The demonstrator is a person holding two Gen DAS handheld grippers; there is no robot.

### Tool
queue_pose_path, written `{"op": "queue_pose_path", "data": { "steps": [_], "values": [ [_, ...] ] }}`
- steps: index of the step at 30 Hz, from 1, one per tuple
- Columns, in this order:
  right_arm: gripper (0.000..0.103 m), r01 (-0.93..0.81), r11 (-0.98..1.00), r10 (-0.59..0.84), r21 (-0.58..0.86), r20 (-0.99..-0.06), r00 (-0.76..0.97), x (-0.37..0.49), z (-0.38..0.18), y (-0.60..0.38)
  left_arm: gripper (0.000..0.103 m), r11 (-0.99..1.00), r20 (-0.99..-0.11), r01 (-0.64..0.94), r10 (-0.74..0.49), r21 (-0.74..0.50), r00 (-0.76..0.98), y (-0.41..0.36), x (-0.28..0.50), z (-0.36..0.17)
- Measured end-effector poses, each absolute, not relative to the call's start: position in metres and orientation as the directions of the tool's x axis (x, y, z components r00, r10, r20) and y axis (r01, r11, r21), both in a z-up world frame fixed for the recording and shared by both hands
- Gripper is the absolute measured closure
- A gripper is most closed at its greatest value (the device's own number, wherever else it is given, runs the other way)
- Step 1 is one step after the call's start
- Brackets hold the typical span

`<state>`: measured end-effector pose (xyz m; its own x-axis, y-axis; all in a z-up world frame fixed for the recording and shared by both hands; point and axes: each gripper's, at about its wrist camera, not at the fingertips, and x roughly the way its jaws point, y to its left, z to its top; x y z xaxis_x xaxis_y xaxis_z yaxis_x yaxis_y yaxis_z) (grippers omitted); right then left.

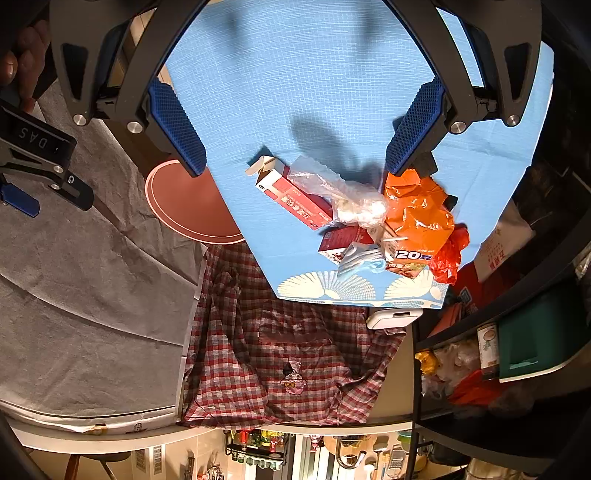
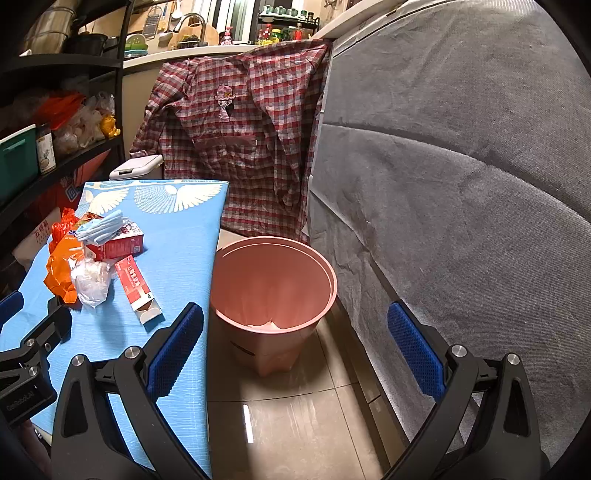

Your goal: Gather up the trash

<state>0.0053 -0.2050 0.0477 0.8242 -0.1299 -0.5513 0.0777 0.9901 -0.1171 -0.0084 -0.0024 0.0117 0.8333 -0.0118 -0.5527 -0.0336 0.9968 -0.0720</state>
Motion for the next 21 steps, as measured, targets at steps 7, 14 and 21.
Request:
{"op": "queue_pose_path", "data": {
  "steps": [7,14,21],
  "values": [
    [0.006,0.083,0.99,-0.133,-0.115,-0.553,0.822,0.0058,0.0489,-0.206,0.008,0.997,-0.553,-0.022,-0.02,-0.069,0.833,-0.0054,-0.0085,0.0123],
    [0.006,0.083,0.99,-0.133,-0.115,-0.554,0.822,0.0065,0.0492,-0.2068,0.008,0.998,-0.552,-0.013,-0.025,-0.065,0.834,-0.0082,-0.0089,0.0128],
    [0.006,0.081,0.99,-0.132,-0.116,-0.553,0.822,0.0056,0.0481,-0.2061,0.008,0.998,-0.552,-0.013,-0.024,-0.064,0.833,-0.0093,-0.0093,0.0126]
  ]
}}
